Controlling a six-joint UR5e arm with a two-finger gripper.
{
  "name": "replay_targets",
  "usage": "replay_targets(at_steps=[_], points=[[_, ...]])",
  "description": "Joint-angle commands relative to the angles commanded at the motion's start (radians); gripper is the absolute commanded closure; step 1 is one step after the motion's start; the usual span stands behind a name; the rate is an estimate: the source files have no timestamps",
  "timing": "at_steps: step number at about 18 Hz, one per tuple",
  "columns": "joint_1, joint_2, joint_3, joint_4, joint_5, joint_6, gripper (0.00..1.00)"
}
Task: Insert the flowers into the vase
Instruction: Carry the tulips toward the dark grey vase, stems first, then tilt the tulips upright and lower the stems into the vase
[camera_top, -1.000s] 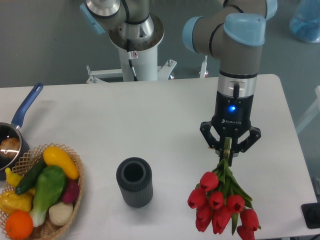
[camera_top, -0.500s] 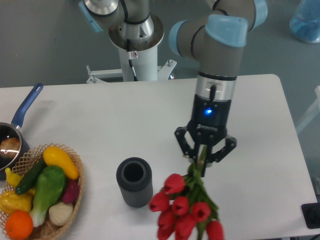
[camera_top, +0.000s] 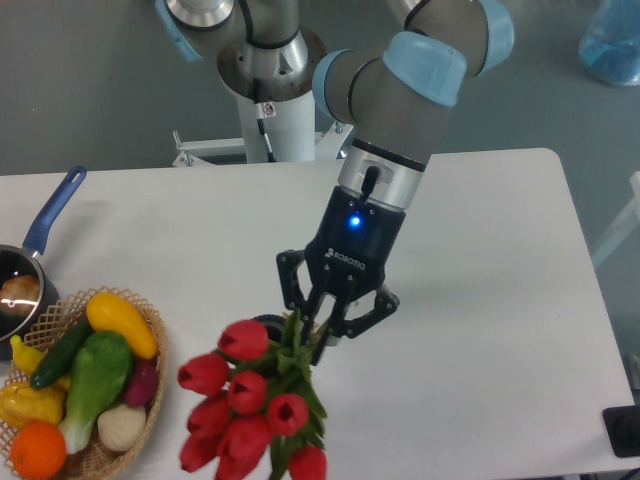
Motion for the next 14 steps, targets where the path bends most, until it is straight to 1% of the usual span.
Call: replay_targets(at_steps=[3,5,7,10,14], points=[[0.002,-0.005,0.000,0.002,-0.065,0.038,0.75],[0.003,-0.021,0.000,0.002,-0.088,0.127,0.75],[0.008,-0.031,-0.012,0.002,-0.170,0.173,0.75],[0.047,-0.035,-0.014,0.002,-0.321,0.181,0.76],[0.078,-0.035,-0.032,0.002,-0.407,0.183,0.76]])
